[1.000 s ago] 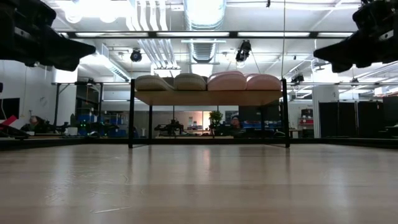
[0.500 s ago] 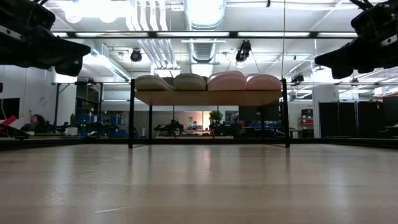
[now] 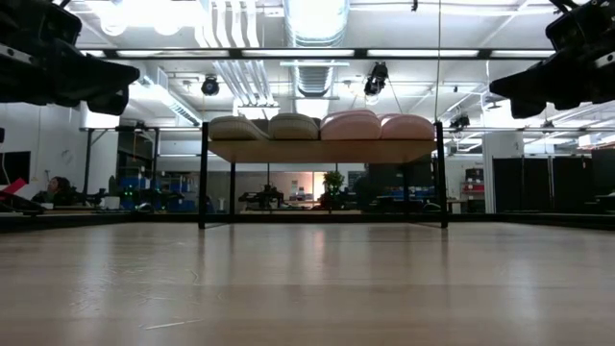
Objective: Pick and place slides into the shelf
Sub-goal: Return to Home Position
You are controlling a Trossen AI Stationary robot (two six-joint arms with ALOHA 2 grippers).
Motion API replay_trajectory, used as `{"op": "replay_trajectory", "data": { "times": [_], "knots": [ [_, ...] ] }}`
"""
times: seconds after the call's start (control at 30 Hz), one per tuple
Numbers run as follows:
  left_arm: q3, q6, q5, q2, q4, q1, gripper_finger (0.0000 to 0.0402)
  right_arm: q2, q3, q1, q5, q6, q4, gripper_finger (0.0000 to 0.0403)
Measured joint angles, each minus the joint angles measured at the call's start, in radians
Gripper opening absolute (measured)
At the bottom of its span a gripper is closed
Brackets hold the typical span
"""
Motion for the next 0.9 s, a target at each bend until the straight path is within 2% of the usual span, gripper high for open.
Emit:
{"op": "replay_trajectory", "data": {
  "times": [0.9],
  "knots": [
    [-0.003, 0.048, -0.01, 0.015, 0.027, 0.0, 0.0, 0.002, 0.0, 0.0, 0.008, -0.002, -0.016, 0.0008]
  ]
}}
